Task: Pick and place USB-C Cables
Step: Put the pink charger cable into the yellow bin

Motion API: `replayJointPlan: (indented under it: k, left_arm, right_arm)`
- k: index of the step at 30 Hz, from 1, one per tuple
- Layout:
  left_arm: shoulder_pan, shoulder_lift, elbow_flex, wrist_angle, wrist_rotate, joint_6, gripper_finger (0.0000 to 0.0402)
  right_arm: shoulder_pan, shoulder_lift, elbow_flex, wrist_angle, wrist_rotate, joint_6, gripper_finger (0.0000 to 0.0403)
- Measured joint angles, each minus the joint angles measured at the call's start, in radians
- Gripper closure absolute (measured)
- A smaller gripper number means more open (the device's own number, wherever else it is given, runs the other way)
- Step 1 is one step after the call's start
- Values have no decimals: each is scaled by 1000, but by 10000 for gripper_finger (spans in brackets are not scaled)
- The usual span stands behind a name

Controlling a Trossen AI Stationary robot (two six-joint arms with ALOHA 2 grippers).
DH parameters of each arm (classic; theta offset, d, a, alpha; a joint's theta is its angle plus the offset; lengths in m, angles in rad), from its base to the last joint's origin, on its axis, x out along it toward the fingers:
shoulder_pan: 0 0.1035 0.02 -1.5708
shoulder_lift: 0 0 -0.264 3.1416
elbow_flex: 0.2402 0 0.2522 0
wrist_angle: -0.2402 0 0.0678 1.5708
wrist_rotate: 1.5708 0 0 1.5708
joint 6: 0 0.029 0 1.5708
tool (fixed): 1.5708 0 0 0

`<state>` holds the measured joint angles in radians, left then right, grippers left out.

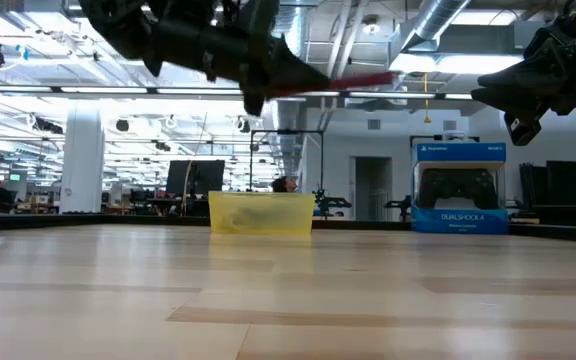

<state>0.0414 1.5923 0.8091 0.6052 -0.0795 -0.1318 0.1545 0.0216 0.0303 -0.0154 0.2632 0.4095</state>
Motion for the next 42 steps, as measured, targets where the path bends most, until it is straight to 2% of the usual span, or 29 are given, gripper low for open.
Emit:
replayJointPlan:
  k: [8,25,31,42]
  left_arm:
    - [6,-108,1,-117,0,-9,396]
    - [17,-101,1,-161,-37,-38,395]
    - [64,-101,1,-218,-131,-46,395]
    - [237,-101,1,-260,-139,26,395]
  right_arm:
    - [0,0,0,0,0,0,284]
    - [0,0,0,0,0,0,284]
    - [0,0,0,0,0,0,284]
    - [0,0,0,0,0,-1,284]
